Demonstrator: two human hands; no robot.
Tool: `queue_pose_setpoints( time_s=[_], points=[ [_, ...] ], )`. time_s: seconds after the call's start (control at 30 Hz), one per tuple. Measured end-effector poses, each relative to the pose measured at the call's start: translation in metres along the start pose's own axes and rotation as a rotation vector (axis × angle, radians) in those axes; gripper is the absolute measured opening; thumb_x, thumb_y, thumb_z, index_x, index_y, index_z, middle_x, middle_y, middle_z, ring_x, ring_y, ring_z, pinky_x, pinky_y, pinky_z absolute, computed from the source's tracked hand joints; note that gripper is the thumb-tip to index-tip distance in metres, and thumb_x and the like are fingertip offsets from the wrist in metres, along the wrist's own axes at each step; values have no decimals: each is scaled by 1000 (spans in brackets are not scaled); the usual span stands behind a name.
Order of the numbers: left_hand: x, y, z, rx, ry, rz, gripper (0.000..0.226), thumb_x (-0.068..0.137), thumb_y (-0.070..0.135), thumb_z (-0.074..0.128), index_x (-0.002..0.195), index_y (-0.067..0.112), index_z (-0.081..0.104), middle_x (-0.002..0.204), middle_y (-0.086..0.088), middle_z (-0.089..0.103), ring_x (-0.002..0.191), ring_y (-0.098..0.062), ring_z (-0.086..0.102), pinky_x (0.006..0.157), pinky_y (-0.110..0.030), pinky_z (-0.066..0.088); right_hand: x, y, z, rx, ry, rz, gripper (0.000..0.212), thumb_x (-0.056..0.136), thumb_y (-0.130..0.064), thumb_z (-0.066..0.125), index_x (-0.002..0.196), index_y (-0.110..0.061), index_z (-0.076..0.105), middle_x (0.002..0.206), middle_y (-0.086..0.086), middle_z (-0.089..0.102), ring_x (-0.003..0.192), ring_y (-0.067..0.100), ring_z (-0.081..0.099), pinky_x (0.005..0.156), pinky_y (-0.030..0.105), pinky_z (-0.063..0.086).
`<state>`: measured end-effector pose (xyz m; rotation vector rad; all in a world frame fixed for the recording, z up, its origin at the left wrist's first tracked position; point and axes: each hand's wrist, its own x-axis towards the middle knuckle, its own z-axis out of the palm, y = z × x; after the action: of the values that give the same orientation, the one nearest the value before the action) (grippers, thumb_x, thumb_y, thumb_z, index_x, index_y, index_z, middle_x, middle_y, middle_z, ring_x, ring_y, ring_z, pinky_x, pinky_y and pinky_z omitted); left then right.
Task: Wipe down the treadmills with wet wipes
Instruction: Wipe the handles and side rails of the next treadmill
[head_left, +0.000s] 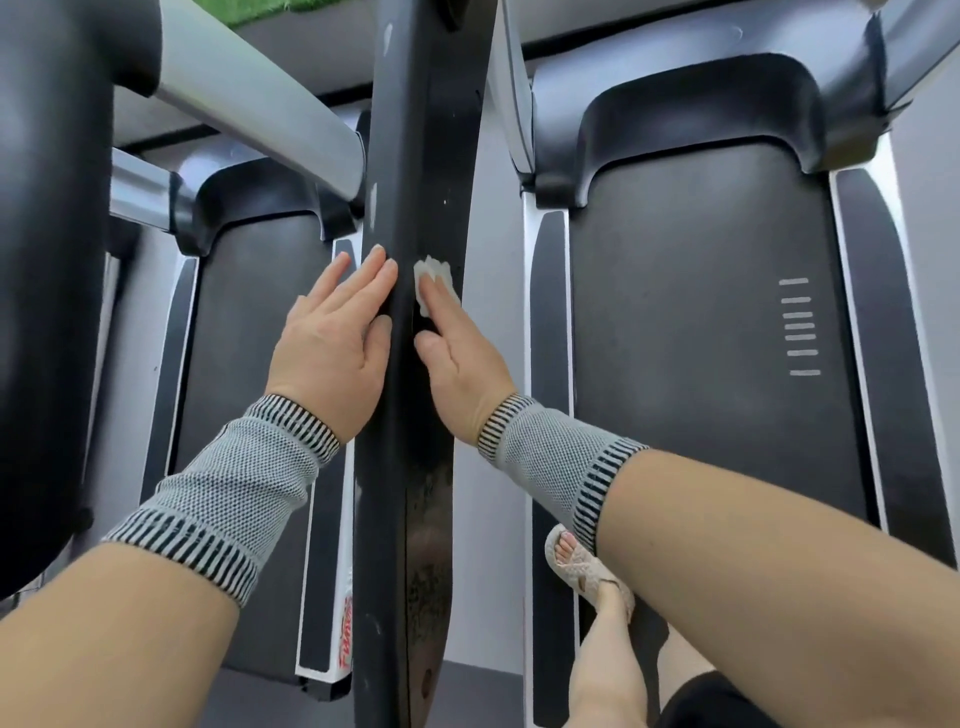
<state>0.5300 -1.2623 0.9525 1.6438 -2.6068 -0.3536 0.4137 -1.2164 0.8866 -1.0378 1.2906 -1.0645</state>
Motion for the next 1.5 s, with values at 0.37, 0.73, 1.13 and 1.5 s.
queue_pose_setpoints(
  time_s=[0.37,0.73,1.13,1.5],
  points=[
    [-2,7,-1,-46,38,3,49,96,3,46,144,13,41,151,6,33,141,-12,30,114,-21,21,13,3,-3,56,19,94,54,102,-22,29,153,-25,12,159,-9,11,145,5,9,119,26,10],
    [-2,6,2,-27,53,21,49,96,3,44,144,11,40,150,8,29,140,-9,28,108,-1,10,30,16,-9,66,11,197,52,103,-27,25,153,-26,10,159,-12,6,145,6,10,110,15,6],
    [-4,5,5,-57,57,24,49,96,2,44,145,11,39,148,12,26,141,-11,28,110,-3,12,20,33,-4,44,-43,271,53,102,-34,24,153,-26,9,159,-8,15,143,13,22,111,21,16],
    [-4,2,5,-88,56,36,50,96,0,45,144,10,39,149,9,28,142,-13,29,113,-9,15,25,29,-6,3,-44,262,52,102,-34,25,152,-28,12,157,-6,22,139,17,32,107,25,25]
  ],
)
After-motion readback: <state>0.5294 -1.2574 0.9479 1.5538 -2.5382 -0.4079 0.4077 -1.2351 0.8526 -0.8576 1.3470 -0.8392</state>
